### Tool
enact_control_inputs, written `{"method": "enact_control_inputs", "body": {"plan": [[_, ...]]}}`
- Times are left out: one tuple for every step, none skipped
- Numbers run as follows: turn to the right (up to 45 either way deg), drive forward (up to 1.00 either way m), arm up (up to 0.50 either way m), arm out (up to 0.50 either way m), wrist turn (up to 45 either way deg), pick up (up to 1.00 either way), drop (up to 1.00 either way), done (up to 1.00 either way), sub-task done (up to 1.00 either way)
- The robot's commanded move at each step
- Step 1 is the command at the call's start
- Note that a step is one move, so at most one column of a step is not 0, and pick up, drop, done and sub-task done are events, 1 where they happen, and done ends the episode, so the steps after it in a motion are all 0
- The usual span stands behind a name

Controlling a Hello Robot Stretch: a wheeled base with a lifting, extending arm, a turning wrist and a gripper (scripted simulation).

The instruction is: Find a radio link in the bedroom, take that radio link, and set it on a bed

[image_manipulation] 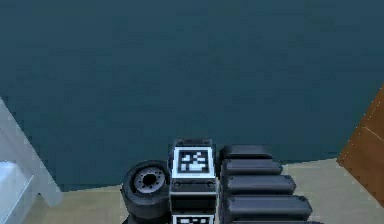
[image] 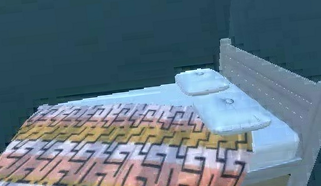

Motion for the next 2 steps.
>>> {"method": "enact_control_inputs", "body": {"plan": [[0.0,0.4,0.0,0.0,0.0,0.0,0.0,0.0,0.0],[45.0,0.0,0.0,0.0,0.0,0.0,0.0,0.0,0.0]]}}
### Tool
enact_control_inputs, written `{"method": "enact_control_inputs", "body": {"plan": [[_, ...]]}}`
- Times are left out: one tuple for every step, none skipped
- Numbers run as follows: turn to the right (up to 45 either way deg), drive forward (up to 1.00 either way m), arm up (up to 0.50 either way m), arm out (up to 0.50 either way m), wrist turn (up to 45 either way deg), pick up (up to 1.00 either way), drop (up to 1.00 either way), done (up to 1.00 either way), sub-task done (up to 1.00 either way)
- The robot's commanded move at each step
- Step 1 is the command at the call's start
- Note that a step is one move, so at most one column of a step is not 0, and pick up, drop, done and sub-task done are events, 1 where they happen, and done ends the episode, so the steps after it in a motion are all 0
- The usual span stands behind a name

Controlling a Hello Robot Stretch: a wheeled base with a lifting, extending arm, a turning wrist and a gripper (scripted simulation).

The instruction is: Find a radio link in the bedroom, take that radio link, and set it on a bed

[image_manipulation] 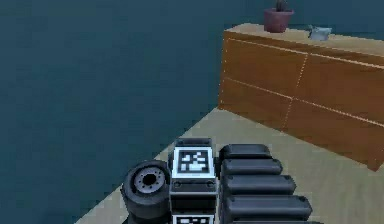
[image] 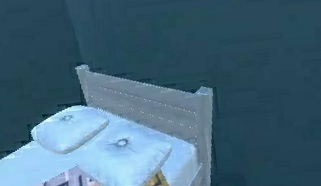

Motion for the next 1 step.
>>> {"method": "enact_control_inputs", "body": {"plan": [[45.0,0.0,0.0,0.0,0.0,0.0,0.0,0.0,0.0]]}}
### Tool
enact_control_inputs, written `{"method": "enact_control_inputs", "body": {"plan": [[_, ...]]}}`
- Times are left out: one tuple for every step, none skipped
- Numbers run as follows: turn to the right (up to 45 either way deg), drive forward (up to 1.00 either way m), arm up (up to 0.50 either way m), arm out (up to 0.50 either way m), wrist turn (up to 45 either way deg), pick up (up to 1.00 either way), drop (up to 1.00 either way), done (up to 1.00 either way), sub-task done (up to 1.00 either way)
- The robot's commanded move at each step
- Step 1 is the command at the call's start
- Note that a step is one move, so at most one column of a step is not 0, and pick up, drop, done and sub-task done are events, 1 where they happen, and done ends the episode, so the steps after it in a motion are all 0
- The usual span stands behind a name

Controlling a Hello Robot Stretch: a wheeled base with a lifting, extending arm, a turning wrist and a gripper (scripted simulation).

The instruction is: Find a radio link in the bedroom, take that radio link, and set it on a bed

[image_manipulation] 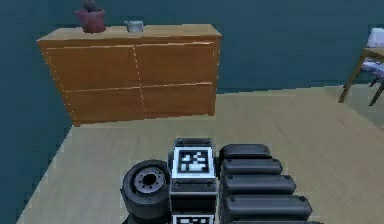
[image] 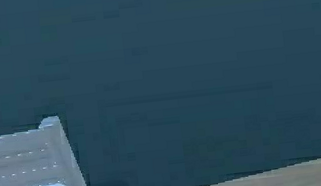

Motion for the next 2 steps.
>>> {"method": "enact_control_inputs", "body": {"plan": [[45.0,0.0,0.0,0.0,0.0,0.0,0.0,0.0,0.0],[36.0,0.0,0.0,0.0,0.0,0.0,0.0,0.0,0.0]]}}
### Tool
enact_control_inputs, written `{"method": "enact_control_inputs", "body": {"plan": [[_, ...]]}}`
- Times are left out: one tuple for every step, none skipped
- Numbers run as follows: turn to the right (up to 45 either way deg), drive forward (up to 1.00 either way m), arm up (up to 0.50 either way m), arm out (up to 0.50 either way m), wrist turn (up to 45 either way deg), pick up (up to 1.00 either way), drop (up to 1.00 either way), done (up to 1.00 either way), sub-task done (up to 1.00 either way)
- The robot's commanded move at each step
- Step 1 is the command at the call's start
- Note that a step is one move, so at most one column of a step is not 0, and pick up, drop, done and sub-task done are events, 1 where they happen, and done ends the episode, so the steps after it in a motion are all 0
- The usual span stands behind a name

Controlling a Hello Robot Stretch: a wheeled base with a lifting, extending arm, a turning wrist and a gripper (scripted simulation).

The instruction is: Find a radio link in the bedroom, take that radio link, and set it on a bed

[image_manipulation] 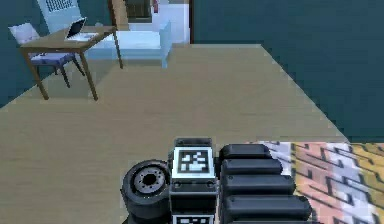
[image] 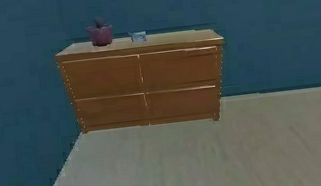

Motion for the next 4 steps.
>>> {"method": "enact_control_inputs", "body": {"plan": [[45.0,0.0,0.0,0.0,0.0,0.0,0.0,0.0,0.0],[45.0,0.0,0.0,0.0,0.0,0.0,0.0,0.0,0.0],[45.0,0.0,0.0,0.0,0.0,0.0,0.0,0.0,0.0],[42.0,0.0,0.0,0.0,0.0,0.0,0.0,0.0,0.0]]}}
